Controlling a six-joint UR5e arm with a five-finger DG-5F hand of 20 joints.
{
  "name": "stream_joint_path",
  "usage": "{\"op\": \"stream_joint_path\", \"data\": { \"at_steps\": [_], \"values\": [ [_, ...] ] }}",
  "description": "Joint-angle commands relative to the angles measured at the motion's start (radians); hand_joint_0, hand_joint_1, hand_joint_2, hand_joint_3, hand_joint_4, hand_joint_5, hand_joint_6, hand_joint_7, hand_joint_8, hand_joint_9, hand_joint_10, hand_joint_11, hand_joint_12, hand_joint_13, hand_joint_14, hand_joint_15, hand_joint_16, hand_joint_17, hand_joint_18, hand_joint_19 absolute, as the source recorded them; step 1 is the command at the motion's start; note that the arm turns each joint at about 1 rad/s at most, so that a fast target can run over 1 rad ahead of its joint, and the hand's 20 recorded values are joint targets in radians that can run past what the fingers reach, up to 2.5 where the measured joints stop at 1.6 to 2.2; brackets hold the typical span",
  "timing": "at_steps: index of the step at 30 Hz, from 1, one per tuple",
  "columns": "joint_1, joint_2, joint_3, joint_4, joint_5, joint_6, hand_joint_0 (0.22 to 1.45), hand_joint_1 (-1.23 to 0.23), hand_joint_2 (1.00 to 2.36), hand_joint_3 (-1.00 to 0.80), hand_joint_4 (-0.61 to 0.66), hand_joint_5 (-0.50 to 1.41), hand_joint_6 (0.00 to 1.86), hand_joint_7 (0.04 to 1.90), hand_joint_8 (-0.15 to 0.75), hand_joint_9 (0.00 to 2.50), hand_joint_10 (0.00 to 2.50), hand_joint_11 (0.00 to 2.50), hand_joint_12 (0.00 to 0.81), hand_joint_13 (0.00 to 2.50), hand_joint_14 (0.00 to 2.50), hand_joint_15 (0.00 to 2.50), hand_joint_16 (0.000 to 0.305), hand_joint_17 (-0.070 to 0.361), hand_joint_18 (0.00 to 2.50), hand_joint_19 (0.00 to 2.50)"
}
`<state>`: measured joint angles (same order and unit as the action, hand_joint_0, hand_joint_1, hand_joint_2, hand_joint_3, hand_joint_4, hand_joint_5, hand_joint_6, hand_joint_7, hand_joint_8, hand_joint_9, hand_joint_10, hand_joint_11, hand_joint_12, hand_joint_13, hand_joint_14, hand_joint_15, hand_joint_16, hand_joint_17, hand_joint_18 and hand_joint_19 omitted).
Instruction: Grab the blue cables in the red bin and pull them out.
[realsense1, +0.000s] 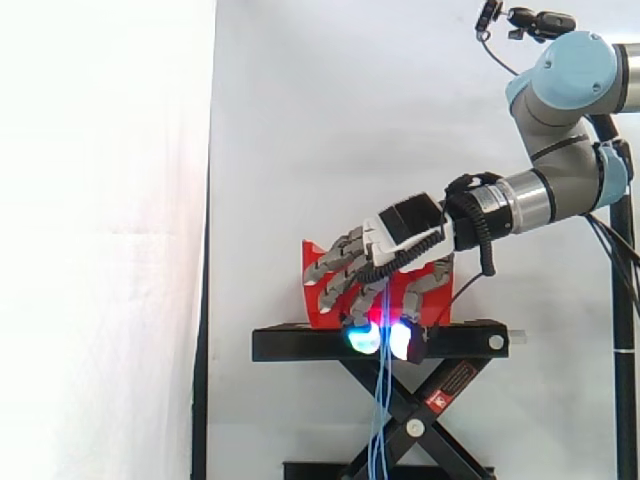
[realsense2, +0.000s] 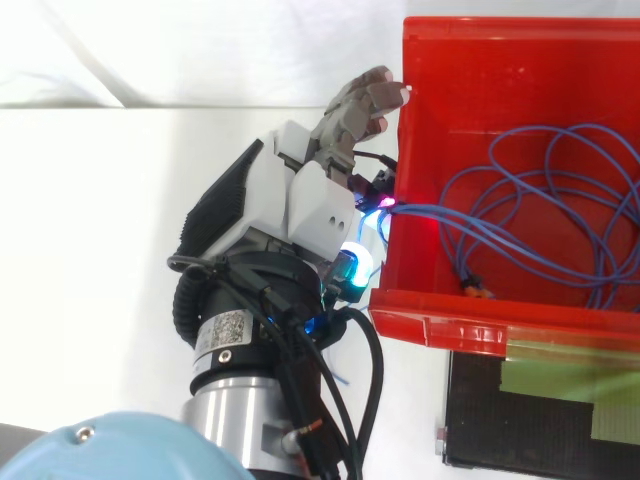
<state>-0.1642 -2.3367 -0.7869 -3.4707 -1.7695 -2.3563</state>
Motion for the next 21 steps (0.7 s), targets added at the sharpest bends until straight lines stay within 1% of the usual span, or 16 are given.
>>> {"op": "stream_joint_path", "data": {
  "at_steps": [1,11,21],
  "values": [
    [0.000,0.000,0.000,0.001,-0.001,-0.001,0.84,-0.83,1.00,-1.00,0.27,0.90,0.01,0.75,0.262,0.60,0.01,0.39,0.327,0.32,0.01,0.33,0.044,0.098,0.29,0.61],
    [0.000,0.000,0.000,0.002,-0.001,-0.001,0.84,-0.84,1.00,-1.00,0.25,0.90,0.09,0.73,0.262,0.60,0.01,0.41,0.327,0.33,0.01,0.34,0.044,0.098,0.29,0.61],
    [0.003,0.000,-0.003,0.004,-0.002,-0.001,0.85,-0.84,1.00,-1.00,0.24,0.91,0.10,0.73,0.264,0.61,0.01,0.40,0.327,0.33,0.01,0.34,0.044,0.098,0.30,0.61]
  ]
}}
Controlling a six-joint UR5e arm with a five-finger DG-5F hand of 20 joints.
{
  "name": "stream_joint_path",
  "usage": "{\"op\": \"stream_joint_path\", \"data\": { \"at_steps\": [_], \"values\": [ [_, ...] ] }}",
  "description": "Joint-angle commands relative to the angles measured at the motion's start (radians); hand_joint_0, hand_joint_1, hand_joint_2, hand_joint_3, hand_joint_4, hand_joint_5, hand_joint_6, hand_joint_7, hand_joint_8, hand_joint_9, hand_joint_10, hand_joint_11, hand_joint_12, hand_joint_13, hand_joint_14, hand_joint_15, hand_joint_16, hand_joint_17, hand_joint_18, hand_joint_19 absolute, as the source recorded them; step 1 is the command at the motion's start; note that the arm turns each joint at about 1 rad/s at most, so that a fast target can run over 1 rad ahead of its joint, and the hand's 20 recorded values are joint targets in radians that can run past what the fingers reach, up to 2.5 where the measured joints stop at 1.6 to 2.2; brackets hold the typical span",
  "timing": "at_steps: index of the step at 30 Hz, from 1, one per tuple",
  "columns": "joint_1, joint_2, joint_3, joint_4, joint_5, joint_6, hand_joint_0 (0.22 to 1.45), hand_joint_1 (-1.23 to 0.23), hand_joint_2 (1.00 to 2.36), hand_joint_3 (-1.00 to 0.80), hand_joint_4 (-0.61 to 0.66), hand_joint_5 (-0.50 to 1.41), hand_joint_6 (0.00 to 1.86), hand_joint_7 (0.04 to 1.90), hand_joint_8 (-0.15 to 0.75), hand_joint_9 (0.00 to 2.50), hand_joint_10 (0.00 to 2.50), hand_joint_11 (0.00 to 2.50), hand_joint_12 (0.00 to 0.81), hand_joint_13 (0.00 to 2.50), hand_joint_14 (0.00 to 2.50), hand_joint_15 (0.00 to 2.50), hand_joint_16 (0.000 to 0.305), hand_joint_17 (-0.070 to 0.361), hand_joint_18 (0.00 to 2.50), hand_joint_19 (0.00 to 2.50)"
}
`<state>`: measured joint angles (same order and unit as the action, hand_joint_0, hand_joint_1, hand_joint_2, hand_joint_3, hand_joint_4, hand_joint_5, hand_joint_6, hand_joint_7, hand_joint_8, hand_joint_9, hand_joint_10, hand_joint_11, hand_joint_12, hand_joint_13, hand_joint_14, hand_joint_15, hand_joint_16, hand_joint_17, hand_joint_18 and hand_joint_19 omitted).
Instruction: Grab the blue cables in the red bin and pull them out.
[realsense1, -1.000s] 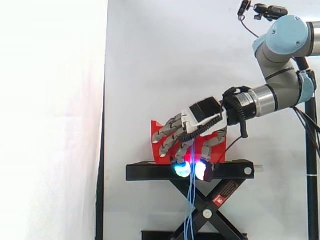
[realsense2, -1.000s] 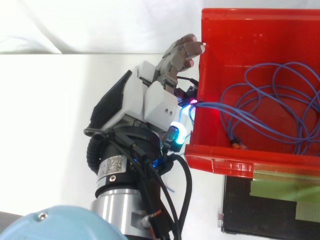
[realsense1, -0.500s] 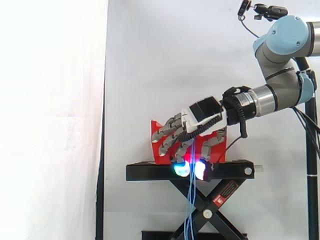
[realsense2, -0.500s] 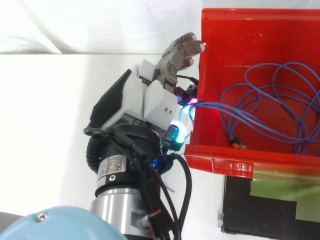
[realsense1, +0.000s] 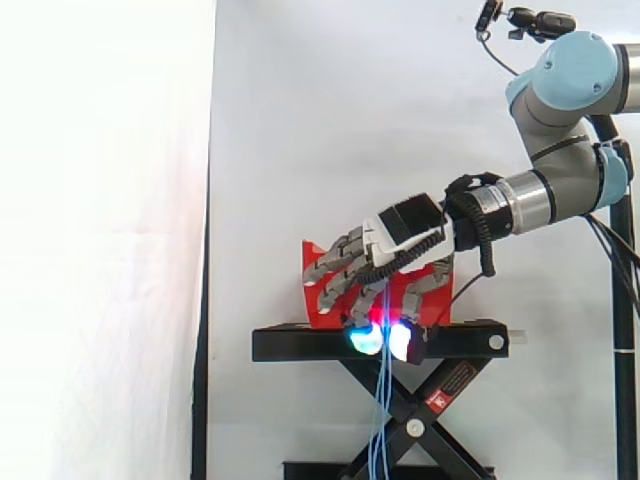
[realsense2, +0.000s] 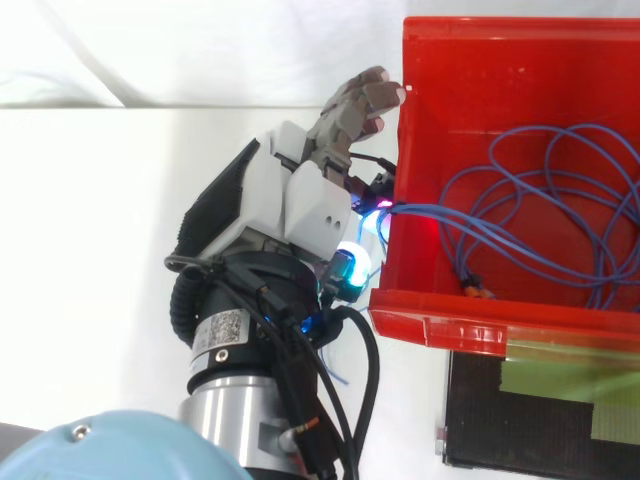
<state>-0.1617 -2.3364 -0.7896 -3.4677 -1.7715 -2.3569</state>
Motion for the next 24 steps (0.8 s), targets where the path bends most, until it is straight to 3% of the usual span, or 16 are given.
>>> {"op": "stream_joint_path", "data": {
  "at_steps": [1,17,24],
  "values": [
    [0.001,0.000,0.000,0.004,0.000,0.000,0.85,-0.84,1.00,-1.00,0.24,0.91,0.10,0.73,0.262,0.61,0.02,0.41,0.326,0.33,0.01,0.34,0.044,0.098,0.30,0.61],
    [0.001,0.000,-0.004,0.007,0.000,-0.006,0.85,-0.84,1.00,-1.00,0.25,0.91,0.07,0.74,0.263,0.61,0.02,0.40,0.326,0.33,0.01,0.33,0.043,0.098,0.30,0.61],
    [0.001,0.000,-0.004,0.009,0.000,-0.009,0.87,-0.84,1.00,-1.00,0.23,0.94,0.15,0.73,0.261,0.63,0.01,0.40,0.323,0.34,0.01,0.33,0.043,0.097,0.31,0.61]
  ]
}}
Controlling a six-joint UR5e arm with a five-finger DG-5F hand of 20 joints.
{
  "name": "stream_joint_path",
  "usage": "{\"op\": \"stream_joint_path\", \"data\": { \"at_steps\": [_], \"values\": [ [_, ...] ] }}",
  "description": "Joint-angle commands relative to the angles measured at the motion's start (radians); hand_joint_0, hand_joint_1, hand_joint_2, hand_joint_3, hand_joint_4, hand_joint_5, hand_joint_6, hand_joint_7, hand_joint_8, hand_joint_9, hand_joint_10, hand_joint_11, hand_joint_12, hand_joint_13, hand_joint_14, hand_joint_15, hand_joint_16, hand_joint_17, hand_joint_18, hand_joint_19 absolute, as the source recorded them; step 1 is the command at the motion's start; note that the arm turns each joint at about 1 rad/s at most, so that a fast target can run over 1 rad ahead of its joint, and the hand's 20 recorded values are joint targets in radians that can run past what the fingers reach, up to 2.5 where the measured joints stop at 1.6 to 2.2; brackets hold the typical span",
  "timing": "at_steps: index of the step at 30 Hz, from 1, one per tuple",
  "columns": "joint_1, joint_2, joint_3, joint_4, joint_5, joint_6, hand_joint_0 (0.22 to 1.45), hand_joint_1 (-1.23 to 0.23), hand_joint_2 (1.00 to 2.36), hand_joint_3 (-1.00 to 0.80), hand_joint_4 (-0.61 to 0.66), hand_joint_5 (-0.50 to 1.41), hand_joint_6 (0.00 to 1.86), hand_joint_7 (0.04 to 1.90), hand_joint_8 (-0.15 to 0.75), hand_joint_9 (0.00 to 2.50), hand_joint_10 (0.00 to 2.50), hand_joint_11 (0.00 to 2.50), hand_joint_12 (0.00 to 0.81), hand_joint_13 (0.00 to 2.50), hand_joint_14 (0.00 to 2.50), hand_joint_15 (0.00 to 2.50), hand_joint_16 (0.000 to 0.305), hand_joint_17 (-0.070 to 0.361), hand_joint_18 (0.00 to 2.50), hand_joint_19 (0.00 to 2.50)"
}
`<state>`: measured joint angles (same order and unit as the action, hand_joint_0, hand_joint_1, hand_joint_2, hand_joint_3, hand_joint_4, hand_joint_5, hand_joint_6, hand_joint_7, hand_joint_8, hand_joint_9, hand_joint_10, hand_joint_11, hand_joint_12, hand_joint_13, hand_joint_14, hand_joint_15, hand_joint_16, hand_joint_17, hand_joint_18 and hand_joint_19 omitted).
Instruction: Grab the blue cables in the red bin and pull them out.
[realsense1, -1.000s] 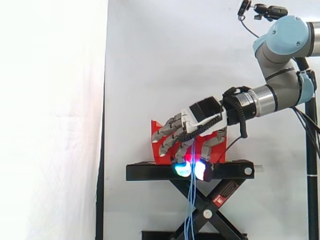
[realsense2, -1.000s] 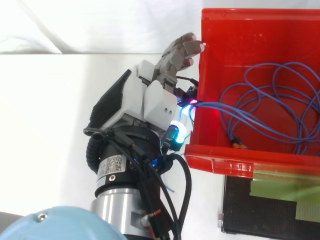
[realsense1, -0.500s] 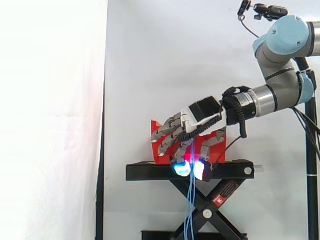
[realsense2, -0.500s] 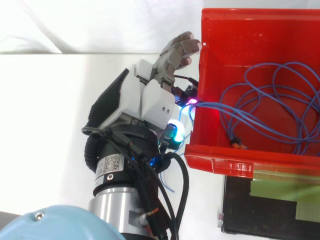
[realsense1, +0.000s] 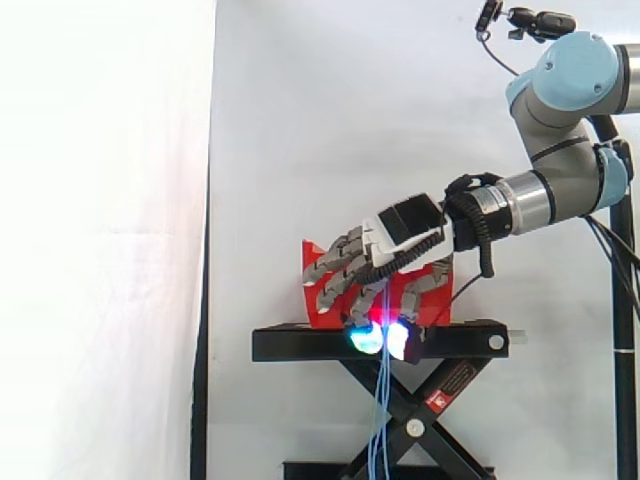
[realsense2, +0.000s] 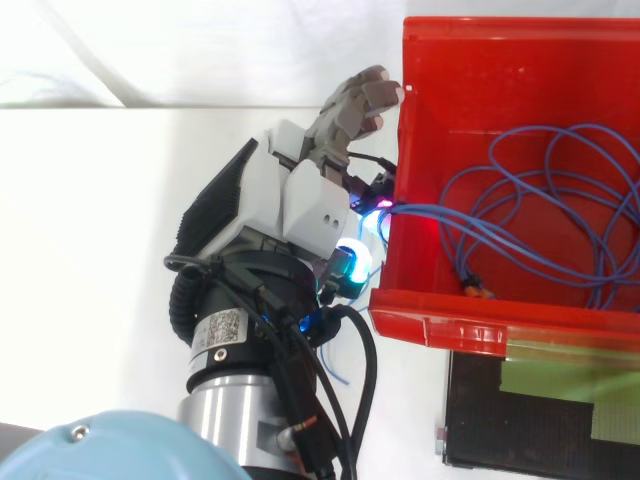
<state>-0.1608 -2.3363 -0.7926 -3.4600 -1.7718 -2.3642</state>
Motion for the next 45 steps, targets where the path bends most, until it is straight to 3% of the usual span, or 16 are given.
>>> {"op": "stream_joint_path", "data": {
  "at_steps": [1,30,32,34,37,45],
  "values": [
    [0.000,0.000,0.000,0.001,0.000,-0.002,0.88,-0.84,1.00,-1.00,0.22,0.94,0.18,0.72,0.263,0.63,0.01,0.40,0.322,0.35,0.01,0.34,0.043,0.096,0.32,0.61],
    [0.006,0.000,-0.003,0.001,0.000,-0.002,0.95,-0.80,1.00,-1.00,0.19,0.97,0.35,0.67,0.257,0.69,0.01,0.40,0.315,0.39,0.01,0.33,0.042,0.094,0.38,0.61],
    [0.007,0.000,-0.003,0.001,0.000,-0.002,0.95,-0.80,1.00,-1.00,0.20,0.97,0.29,0.69,0.257,0.68,0.02,0.39,0.315,0.39,0.01,0.33,0.042,0.094,0.37,0.61],
    [0.007,0.000,-0.003,0.001,0.000,-0.002,0.94,-0.81,1.00,-1.00,0.21,0.98,0.11,0.75,0.259,0.67,0.01,0.40,0.316,0.38,0.01,0.34,0.042,0.094,0.37,0.61],
    [0.007,0.000,-0.003,0.001,0.000,-0.002,0.93,-0.81,1.00,-1.00,0.21,0.98,0.04,0.77,0.258,0.67,0.01,0.40,0.316,0.38,0.01,0.34,0.042,0.094,0.36,0.61],
    [0.007,0.000,-0.003,0.001,0.000,-0.003,0.91,-0.82,1.00,-1.00,0.23,0.94,0.01,0.72,0.256,0.66,0.01,0.40,0.316,0.37,0.01,0.34,0.042,0.094,0.35,0.62]
  ]
}}
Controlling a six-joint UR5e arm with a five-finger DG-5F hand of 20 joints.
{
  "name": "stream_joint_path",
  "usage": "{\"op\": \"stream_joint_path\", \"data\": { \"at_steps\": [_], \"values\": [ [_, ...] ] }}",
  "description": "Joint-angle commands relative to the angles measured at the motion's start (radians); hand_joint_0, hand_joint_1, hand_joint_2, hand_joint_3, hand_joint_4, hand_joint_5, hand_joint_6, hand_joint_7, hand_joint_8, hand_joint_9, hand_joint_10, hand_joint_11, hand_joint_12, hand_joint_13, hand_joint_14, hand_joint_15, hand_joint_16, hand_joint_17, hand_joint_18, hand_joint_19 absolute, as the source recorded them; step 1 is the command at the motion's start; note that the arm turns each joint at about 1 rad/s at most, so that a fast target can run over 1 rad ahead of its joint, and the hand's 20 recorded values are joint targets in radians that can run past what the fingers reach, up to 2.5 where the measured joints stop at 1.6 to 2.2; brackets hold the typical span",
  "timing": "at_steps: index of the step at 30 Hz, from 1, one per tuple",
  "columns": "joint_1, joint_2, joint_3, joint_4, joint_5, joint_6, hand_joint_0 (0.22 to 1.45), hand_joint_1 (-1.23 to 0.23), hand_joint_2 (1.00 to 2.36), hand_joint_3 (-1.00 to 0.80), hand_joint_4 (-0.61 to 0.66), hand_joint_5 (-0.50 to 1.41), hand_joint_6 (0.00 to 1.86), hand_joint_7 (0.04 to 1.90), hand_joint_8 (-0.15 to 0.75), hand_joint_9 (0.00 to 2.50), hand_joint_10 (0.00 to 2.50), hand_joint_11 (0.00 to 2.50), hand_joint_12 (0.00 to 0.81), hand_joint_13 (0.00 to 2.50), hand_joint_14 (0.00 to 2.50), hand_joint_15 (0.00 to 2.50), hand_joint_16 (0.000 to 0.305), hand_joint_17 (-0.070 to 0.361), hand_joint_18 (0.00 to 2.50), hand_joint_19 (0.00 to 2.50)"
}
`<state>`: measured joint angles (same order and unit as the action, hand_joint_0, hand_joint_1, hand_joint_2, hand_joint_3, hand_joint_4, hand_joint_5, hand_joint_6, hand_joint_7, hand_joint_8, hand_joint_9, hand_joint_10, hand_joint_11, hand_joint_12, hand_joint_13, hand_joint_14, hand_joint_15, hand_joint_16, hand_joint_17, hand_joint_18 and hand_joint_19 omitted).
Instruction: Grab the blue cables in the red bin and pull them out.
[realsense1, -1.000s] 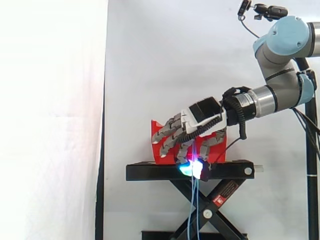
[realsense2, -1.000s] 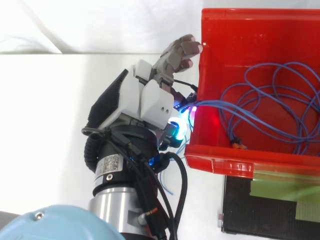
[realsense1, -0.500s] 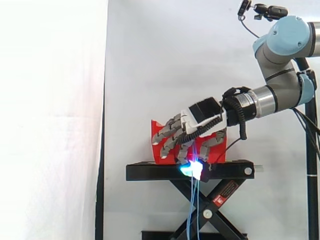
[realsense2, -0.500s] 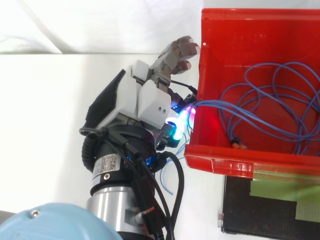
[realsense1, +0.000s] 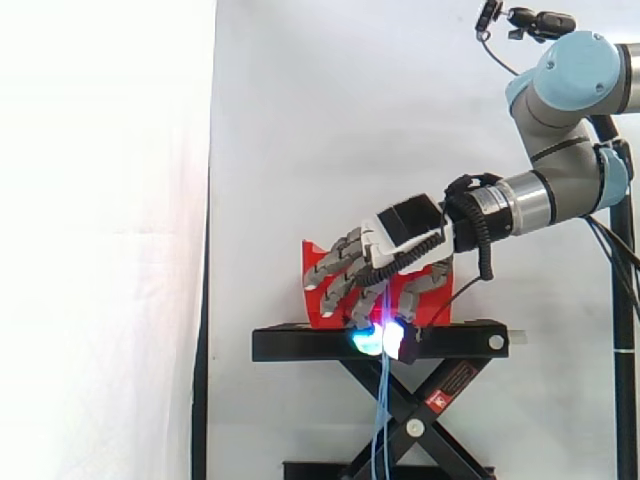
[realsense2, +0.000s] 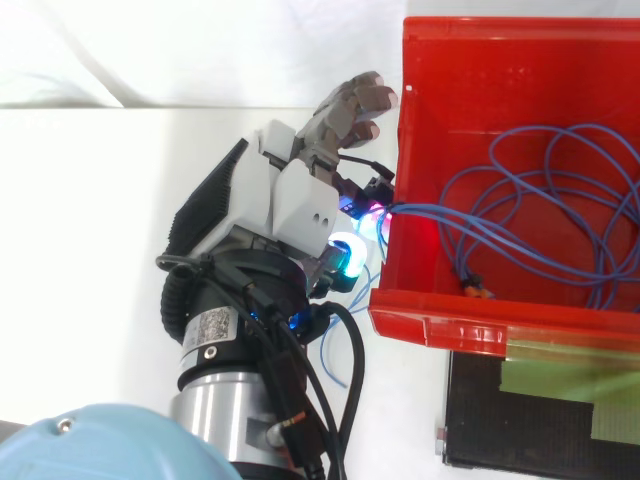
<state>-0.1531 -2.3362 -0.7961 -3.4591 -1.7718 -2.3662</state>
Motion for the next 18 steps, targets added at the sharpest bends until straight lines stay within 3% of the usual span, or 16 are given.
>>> {"op": "stream_joint_path", "data": {
  "at_steps": [1,18],
  "values": [
    [-0.002,-0.002,0.000,0.000,0.000,-0.003,0.91,-0.82,1.00,-1.00,0.22,0.93,0.00,0.73,0.255,0.65,0.02,0.39,0.315,0.37,0.01,0.34,0.042,0.094,0.35,0.62],
    [-0.003,0.000,-0.003,-0.002,-0.005,-0.029,0.90,-0.83,1.00,-1.00,0.22,0.91,0.01,0.66,0.256,0.65,0.02,0.39,0.318,0.37,0.01,0.35,0.042,0.095,0.34,0.63]
  ]
}}
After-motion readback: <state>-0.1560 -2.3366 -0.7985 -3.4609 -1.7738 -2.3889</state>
